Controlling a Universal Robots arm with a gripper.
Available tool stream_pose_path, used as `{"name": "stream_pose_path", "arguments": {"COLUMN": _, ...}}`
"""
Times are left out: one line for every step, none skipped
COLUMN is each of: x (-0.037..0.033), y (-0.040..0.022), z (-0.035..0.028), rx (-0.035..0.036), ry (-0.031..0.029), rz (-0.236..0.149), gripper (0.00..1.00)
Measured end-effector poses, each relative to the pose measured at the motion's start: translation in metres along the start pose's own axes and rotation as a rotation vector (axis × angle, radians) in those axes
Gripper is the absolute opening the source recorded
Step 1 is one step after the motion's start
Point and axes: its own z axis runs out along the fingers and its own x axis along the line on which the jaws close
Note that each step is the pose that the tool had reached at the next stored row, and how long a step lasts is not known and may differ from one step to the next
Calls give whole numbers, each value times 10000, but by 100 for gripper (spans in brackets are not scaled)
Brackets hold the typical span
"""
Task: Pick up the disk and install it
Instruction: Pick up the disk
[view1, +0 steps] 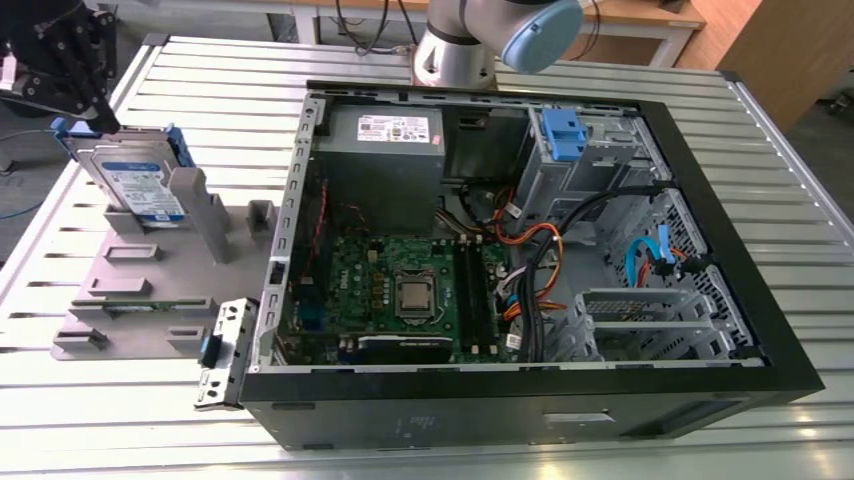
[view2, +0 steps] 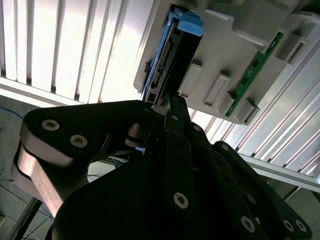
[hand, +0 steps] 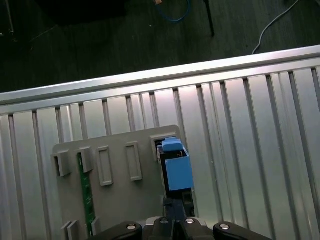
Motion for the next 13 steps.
{"name": "stream_pose_path", "arguments": {"x": -4, "y": 1, "z": 2, "rx": -1, "ry": 3, "rz": -64, "gripper": 11}}
{"name": "stream_pose_path", "arguments": {"x": -9, "y": 1, "z": 4, "rx": -3, "ry": 5, "rz": -125, "gripper": 11}}
{"name": "stream_pose_path", "arguments": {"x": -16, "y": 2, "z": 6, "rx": -2, "ry": 6, "rz": -165, "gripper": 11}}
{"name": "stream_pose_path", "arguments": {"x": -25, "y": 3, "z": 8, "rx": -2, "ry": 6, "rz": -188, "gripper": 11}}
{"name": "stream_pose_path", "arguments": {"x": -29, "y": 4, "z": 8, "rx": -1, "ry": 6, "rz": -190, "gripper": 11}}
{"name": "stream_pose_path", "arguments": {"x": -31, "y": 5, "z": 9, "rx": -1, "ry": 6, "rz": -191, "gripper": 11}}
{"name": "stream_pose_path", "arguments": {"x": -31, "y": 5, "z": 9, "rx": -3, "ry": 0, "rz": -192, "gripper": 11}}
{"name": "stream_pose_path", "arguments": {"x": -32, "y": 5, "z": 8, "rx": -8, "ry": -19, "rz": -193, "gripper": 11}}
{"name": "stream_pose_path", "arguments": {"x": -33, "y": 5, "z": 8, "rx": -9, "ry": -33, "rz": -195, "gripper": 11}}
{"name": "stream_pose_path", "arguments": {"x": -33, "y": 5, "z": 8, "rx": -1, "ry": -40, "rz": -202, "gripper": 11}}
{"name": "stream_pose_path", "arguments": {"x": -33, "y": 5, "z": 9, "rx": 23, "ry": -52, "rz": -217, "gripper": 11}}
{"name": "stream_pose_path", "arguments": {"x": -32, "y": 5, "z": 10, "rx": 61, "ry": -64, "rz": -236, "gripper": 11}}
{"name": "stream_pose_path", "arguments": {"x": -32, "y": 4, "z": 10, "rx": 86, "ry": -72, "rz": -250, "gripper": 11}}
